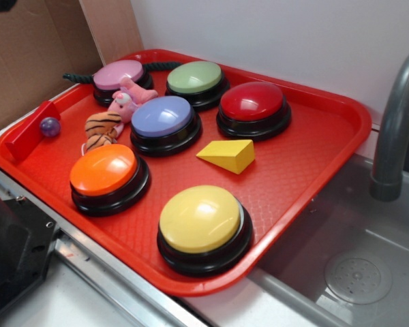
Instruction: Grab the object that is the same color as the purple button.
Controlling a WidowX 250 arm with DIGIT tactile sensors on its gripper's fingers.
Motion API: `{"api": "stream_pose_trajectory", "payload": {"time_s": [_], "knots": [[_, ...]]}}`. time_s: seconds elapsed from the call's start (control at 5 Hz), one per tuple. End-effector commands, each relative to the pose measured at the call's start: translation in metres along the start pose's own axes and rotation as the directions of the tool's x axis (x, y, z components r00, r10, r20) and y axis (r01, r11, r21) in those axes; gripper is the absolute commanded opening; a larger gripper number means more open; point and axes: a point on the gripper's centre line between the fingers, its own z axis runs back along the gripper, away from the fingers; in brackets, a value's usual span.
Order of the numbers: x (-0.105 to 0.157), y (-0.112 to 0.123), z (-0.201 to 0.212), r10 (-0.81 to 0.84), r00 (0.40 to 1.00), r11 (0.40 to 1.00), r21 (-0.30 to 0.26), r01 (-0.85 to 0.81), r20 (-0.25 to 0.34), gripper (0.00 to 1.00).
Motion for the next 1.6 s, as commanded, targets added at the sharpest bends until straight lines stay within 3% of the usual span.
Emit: {"api": "stream_pose_trajectory", "payload": {"time_s": [0.0, 0.2, 0.6, 0.8, 1.2, 1.4], "knots": [[0.021, 0.033, -0.027, 0.348, 0.937, 0.936, -0.070, -0.345, 0.023, 1.00], [0.026, 0.056, -0.052, 0.569, 0.820, 0.819, -0.119, -0.561, 0.059, 1.00], [0.032, 0.103, -0.100, 0.829, 0.551, 0.556, -0.047, -0.830, 0.096, 1.00], [0.033, 0.120, -0.120, 0.886, 0.453, 0.458, -0.029, -0.889, 0.101, 1.00], [0.031, 0.148, -0.164, 0.982, 0.155, 0.154, 0.020, -0.988, 0.106, 1.00], [0.031, 0.157, -0.179, 0.990, 0.046, 0.044, 0.017, -0.999, 0.135, 1.00]]}}
